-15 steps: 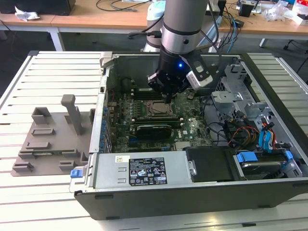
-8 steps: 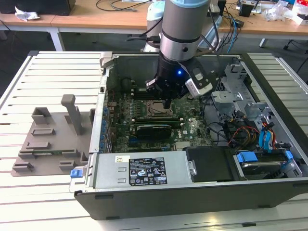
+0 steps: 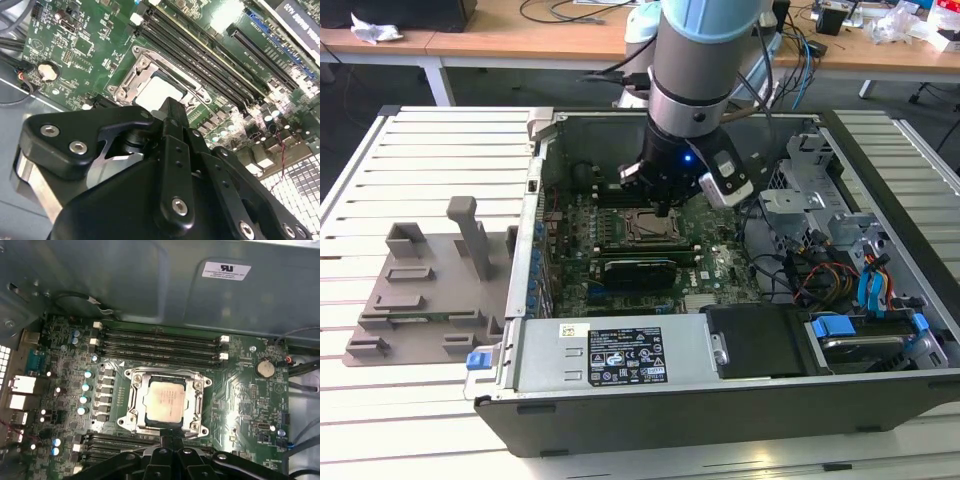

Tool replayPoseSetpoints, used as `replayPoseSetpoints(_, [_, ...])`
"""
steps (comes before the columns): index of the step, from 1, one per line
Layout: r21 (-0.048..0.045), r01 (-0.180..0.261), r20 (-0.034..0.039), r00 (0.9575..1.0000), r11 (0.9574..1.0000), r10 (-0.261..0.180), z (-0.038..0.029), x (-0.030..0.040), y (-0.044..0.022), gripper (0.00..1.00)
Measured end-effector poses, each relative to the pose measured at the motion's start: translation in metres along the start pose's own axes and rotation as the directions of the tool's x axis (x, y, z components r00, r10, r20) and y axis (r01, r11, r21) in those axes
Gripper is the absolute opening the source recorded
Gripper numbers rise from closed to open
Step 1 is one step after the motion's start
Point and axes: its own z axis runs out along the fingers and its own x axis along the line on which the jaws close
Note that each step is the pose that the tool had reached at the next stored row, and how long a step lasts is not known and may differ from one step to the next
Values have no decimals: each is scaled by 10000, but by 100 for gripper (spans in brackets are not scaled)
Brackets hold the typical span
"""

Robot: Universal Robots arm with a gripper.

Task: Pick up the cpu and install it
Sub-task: 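Install the second cpu locking lever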

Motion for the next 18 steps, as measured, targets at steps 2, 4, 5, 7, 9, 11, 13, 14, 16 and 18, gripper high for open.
replayPoseSetpoints(2, [-46,1,5,10000,10000,0,32,12,-6,11])
replayPoseSetpoints(4, [-80,1,9,10000,10000,-1,56,29,-28,11])
replayPoseSetpoints(5, [-98,2,11,10000,10000,-1,60,49,-66,11])
replayPoseSetpoints(7, [-101,1,11,10000,9999,-1,64,98,-123,11])
replayPoseSetpoints(9, [-101,1,11,10000,9999,-1,69,140,-155,11])
replayPoseSetpoints(11, [-102,1,11,10000,9999,-1,73,164,-167,11])
replayPoseSetpoints(13, [-101,1,12,10000,9999,-1,75,214,-187,11])
replayPoseSetpoints(14, [-101,1,12,10000,9999,-1,74,244,-203,11])
replayPoseSetpoints(16, [-102,1,12,10000,9999,-1,88,265,-216,11])
replayPoseSetpoints(18, [-101,1,11,10000,9999,-1,152,280,-228,11])
